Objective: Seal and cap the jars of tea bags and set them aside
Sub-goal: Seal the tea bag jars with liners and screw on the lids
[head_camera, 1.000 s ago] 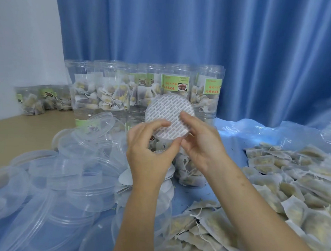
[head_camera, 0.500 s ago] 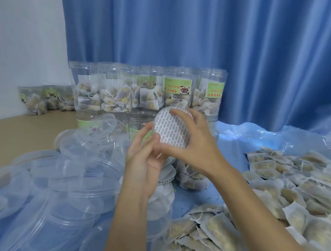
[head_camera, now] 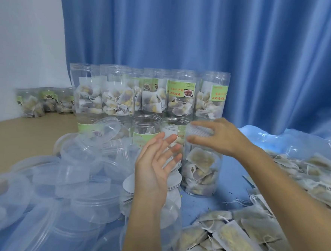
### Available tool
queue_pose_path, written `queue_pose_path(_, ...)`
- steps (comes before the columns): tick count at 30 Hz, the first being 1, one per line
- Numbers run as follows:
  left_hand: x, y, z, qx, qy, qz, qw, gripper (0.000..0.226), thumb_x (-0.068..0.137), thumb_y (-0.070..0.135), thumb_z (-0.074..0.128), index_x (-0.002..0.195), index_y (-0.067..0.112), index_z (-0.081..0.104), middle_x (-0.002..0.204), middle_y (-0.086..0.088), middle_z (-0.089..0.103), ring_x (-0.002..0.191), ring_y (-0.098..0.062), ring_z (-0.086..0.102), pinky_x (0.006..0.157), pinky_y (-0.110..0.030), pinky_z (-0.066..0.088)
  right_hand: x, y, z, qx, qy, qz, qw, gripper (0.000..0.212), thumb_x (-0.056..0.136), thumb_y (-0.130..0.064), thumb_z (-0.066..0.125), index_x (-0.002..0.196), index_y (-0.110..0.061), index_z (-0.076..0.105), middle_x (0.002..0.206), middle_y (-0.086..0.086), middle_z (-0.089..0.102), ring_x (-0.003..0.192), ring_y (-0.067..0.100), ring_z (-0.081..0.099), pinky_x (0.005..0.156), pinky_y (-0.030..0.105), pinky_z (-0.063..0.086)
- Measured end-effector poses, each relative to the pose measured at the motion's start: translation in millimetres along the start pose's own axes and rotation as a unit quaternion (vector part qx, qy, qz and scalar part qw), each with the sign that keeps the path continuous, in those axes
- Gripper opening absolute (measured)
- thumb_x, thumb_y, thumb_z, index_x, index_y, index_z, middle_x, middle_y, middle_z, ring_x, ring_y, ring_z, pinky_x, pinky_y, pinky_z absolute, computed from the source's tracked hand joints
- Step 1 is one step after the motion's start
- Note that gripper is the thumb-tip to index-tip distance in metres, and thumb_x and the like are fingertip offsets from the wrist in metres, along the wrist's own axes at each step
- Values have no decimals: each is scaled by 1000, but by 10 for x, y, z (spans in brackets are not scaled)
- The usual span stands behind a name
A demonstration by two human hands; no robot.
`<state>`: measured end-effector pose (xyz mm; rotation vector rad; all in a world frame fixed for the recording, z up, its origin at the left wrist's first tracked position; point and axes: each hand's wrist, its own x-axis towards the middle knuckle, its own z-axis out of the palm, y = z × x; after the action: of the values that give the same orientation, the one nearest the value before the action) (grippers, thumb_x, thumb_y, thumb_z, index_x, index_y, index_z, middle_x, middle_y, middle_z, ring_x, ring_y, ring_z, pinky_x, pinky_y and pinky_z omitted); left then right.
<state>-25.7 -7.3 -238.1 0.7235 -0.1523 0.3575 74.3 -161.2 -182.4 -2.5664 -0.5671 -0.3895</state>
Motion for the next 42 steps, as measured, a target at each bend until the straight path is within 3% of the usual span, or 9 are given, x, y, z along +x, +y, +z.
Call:
queue_pose_path(8,12,-21,-20,2,16,13,1000,19,88,15,54,103,9,63,85,-5,73,72,-18,68,63,-28,57,-82,35,68,-23,-2,-13,1000,59,65,-70,64,121,-60,48,136,2,41,124,16,43,96,27,33)
queue_pose_path(21,76,-8,72,45,65,46,996,11,81,3,60,92,7,59,74,2,69,78,-16,64,76,-25,57,-515,-39,-57,20,199,-109,974,59,62,-47,78,119,-45,61,136,1,43,118,26,44,99,23,32)
queue_pose_path(24,98,10,66,151,101,81,980,18,80,12,68,96,13,58,73,16,68,84,-5,64,80,-21,49,-557,-106,-173,125,255,-121,951,57,62,-50,77,116,-51,59,134,-2,47,122,17,45,103,24,35)
queue_pose_path(28,87,29,41,218,131,71,965,52,68,39,77,112,16,57,98,13,67,89,1,62,73,-19,43,-584,-164,-189,325,285,-94,897,50,66,-48,73,115,-49,61,121,-16,58,113,-7,50,95,8,35)
queue_pose_path(31,59,35,95,152,97,22,983,55,57,50,74,103,20,64,89,7,73,82,-6,70,78,-30,53,-578,-194,-126,445,251,-54,858,50,67,-46,75,115,-47,62,124,-19,61,117,-9,50,106,30,41)
queue_pose_path(33,34,44,136,139,87,6,986,73,49,58,73,114,25,62,109,4,70,97,-15,68,86,-45,53,-581,-249,-87,499,205,-32,841,49,63,-53,73,110,-52,62,129,-13,60,124,2,49,107,44,40)
queue_pose_path(37,-13,131,100,128,106,64,984,75,48,54,77,113,18,63,106,-1,73,99,-21,69,91,-54,50,-595,-274,-94,440,70,-80,892,49,62,-71,57,110,-67,48,137,-29,43,134,1,35,109,43,34)
queue_pose_path(39,-20,209,20,117,134,87,980,69,48,48,79,108,17,66,101,1,74,97,-21,70,93,-55,49,-584,-221,-166,394,-1,-84,915,54,62,-78,48,115,-66,45,129,-34,47,124,-4,45,103,37,40)
queue_pose_path(42,-12,269,-125,112,148,99,978,63,55,37,80,112,16,66,105,-1,73,103,-24,67,96,-58,46,-567,-134,-248,352,-33,-51,934,58,57,-76,54,114,-62,50,107,-13,68,85,5,68,83,39,56)
